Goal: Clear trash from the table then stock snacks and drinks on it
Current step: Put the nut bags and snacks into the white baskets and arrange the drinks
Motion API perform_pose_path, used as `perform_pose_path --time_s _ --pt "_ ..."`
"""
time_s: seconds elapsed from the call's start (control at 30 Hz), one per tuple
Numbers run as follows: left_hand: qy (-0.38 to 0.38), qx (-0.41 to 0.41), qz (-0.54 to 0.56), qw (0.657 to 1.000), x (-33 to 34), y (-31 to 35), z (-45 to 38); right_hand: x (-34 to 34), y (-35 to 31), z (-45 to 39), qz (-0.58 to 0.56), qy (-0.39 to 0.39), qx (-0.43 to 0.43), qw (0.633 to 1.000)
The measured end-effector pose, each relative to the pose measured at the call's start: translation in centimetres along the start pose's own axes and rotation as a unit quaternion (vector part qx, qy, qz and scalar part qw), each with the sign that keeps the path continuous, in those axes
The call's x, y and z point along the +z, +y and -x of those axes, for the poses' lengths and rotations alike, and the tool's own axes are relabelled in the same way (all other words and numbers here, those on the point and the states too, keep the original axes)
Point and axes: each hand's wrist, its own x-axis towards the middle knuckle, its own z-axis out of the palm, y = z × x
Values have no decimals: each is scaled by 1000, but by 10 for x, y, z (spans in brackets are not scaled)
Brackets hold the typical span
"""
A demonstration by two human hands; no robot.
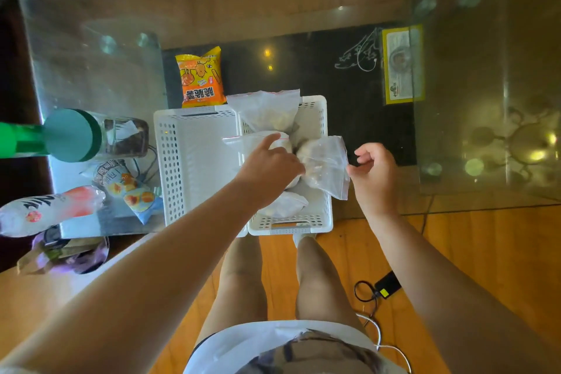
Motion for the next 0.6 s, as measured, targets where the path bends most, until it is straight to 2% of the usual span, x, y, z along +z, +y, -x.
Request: perform_pose_path --time_s 0.07,0.17,0.2,0.27,0.4,0.47,0.6 --pt "54 -42 67 995 2 1 10 -4 -15 9 70 4 -149 986" --pt "160 -107 134 972 6 -1 33 2 -24 20 237 -68 -325 913" --pt "187 -132 155 961 8 -2 42 7 -20 21 293 -107 -335 889" --pt "210 -186 193 940 17 -5 60 12 -7 19 385 -176 -294 857" --pt "239 -293 267 887 47 -17 96 15 20 8 472 -193 -225 830" --pt "245 -363 334 835 65 -27 113 16 18 9 473 -198 -219 830" --pt "270 -491 466 685 93 -51 138 17 -12 15 408 -175 -226 867"
